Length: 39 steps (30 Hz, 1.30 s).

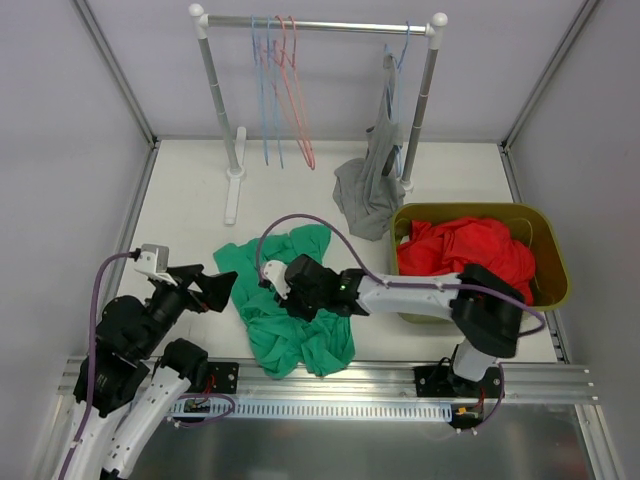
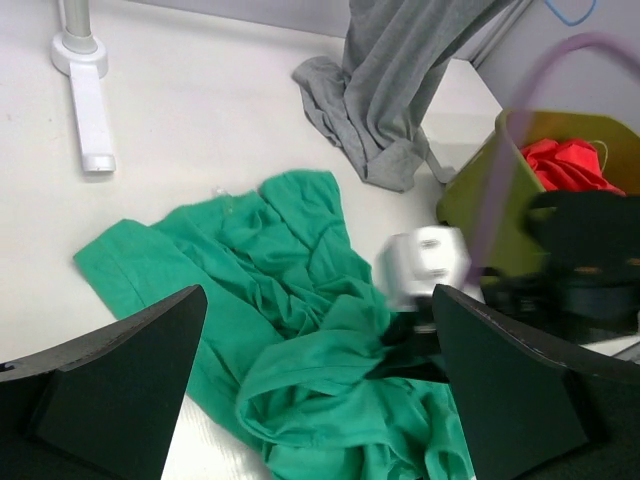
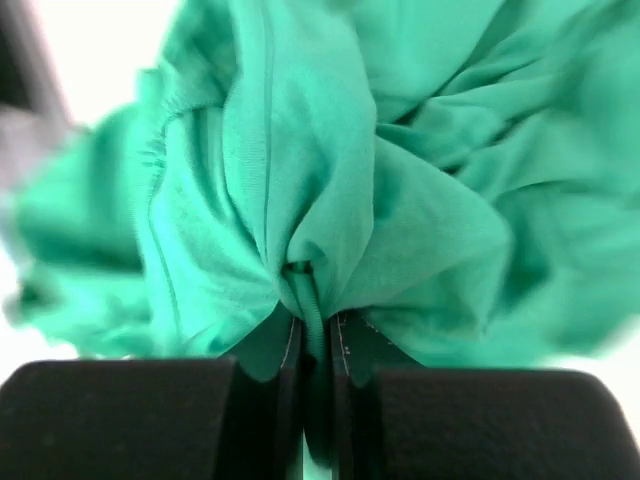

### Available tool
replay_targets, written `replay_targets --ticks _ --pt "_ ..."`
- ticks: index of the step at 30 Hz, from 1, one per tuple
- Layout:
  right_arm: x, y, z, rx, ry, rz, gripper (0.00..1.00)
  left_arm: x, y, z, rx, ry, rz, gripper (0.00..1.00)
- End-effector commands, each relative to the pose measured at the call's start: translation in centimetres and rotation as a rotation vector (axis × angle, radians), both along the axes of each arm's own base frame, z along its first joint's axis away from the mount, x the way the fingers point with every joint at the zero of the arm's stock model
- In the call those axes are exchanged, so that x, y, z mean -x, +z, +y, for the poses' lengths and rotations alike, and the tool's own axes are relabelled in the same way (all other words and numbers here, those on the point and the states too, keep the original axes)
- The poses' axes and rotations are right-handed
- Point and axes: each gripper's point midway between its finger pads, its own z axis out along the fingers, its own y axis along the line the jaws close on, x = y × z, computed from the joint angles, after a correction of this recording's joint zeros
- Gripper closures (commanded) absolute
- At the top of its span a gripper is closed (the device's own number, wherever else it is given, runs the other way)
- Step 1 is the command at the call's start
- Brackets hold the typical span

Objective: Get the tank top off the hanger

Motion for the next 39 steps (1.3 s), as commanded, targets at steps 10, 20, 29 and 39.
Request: replay_targets --ticks 10,20,29,39 --pt "-4.2 28.6 -6.0 -0.645 -0.376 -0.462 1.0 1.1 1.9 2.8 0.06 0.119 -0.135 0.01" --pt "-4.8 45.9 -17.3 -0.71 -0.504 -0.844 1.0 0.8 1.7 2.8 0.045 0.123 -0.121 0.01" --pt "-8.7 46.8 -29.6 -0.406 -0.892 -1.035 1.0 0.9 1.8 2.7 0.052 0.119 -0.123 0.01" --pt "-13.8 31.8 -39.6 -0.247 -1.442 -0.734 1.0 1.0 1.8 2.6 0.054 0.109 -0.127 0.01"
